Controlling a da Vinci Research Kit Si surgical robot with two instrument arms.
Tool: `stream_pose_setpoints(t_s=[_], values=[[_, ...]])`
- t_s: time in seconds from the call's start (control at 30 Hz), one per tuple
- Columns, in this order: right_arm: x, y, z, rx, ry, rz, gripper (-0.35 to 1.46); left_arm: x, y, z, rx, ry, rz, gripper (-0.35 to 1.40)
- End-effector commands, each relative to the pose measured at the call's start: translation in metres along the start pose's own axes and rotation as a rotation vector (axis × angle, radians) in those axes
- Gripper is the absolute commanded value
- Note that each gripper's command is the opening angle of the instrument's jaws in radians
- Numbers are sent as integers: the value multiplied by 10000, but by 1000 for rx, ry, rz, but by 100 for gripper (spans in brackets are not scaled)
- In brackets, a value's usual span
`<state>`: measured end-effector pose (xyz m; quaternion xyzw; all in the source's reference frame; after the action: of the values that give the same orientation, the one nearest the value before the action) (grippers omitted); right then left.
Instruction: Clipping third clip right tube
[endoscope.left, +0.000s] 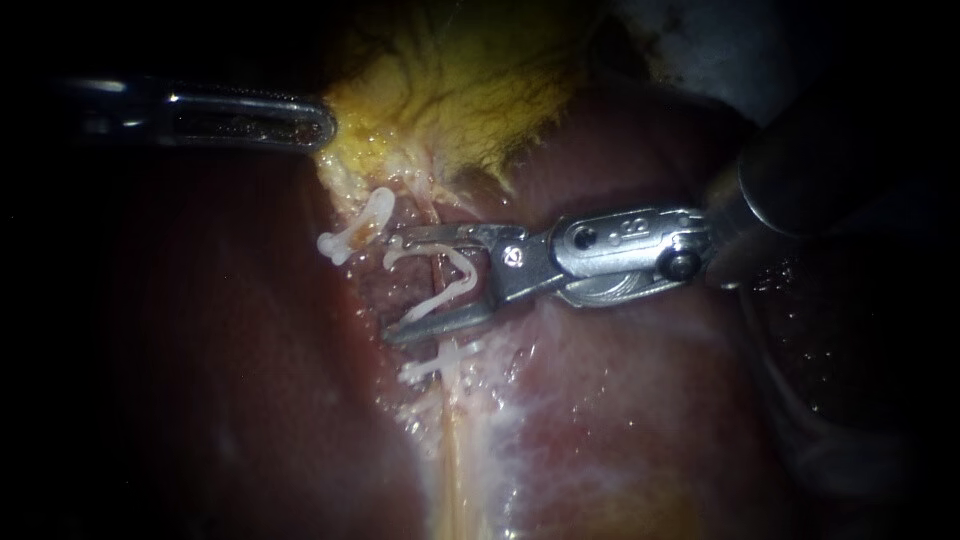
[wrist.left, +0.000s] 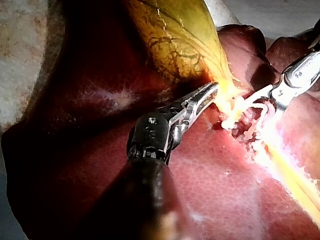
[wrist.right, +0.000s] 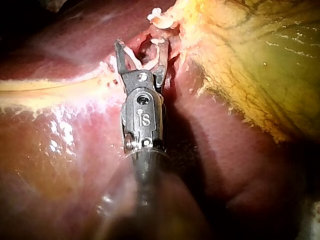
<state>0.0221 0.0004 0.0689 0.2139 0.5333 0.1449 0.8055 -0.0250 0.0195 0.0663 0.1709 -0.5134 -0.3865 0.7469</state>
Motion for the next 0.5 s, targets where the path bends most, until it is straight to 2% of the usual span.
stream_pose_setpoints(t_s=[0.03,0.23,0.5], values=[[1,0,-1,1,0,0,60,0,0,0,0,0,0,-35],[15,-6,-14,10,-1,8,60,0,0,-1,1,0,0,-35],[31,-7,-58,34,3,19,58,1,1,-2,2,0,1,-35]])
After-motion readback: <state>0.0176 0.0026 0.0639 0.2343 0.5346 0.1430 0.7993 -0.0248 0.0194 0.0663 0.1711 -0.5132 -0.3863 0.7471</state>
